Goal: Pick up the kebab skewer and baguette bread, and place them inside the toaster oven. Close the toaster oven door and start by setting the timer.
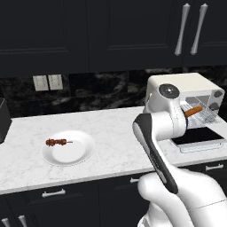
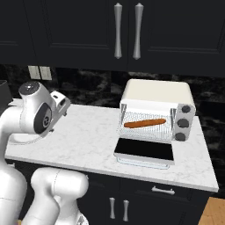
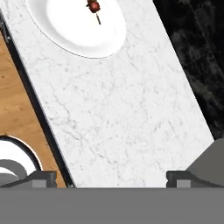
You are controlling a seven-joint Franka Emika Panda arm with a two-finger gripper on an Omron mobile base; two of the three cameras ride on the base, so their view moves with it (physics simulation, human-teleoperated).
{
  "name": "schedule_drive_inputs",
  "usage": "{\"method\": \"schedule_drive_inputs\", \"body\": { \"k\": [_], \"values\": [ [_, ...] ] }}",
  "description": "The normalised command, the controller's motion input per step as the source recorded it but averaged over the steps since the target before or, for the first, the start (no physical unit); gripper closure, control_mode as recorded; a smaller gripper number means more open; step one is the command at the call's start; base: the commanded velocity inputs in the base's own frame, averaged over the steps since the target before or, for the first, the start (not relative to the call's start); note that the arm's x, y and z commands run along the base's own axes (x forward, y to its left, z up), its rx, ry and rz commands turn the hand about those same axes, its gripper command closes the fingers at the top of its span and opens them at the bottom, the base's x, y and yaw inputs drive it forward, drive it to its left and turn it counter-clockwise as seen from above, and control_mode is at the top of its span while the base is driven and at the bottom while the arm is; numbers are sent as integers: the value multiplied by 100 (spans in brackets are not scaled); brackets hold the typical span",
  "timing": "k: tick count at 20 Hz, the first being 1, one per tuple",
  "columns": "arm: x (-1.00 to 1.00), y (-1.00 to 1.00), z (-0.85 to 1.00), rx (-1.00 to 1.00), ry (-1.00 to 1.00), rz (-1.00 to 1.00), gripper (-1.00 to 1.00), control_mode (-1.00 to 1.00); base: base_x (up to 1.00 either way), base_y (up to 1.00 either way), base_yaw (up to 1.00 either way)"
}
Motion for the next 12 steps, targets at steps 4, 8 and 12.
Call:
{"method": "schedule_drive_inputs", "body": {
  "k": [4, 8, 12],
  "values": [
    [6, 100, 0, 2, 1, 0, -100, -100, 0, 0, 0],
    [27, 100, 0, 2, 2, -1, -100, -100, 0, 0, 0],
    [26, 100, 0, 2, 2, -4, -100, -100, 0, 0, 0]
  ]
}}
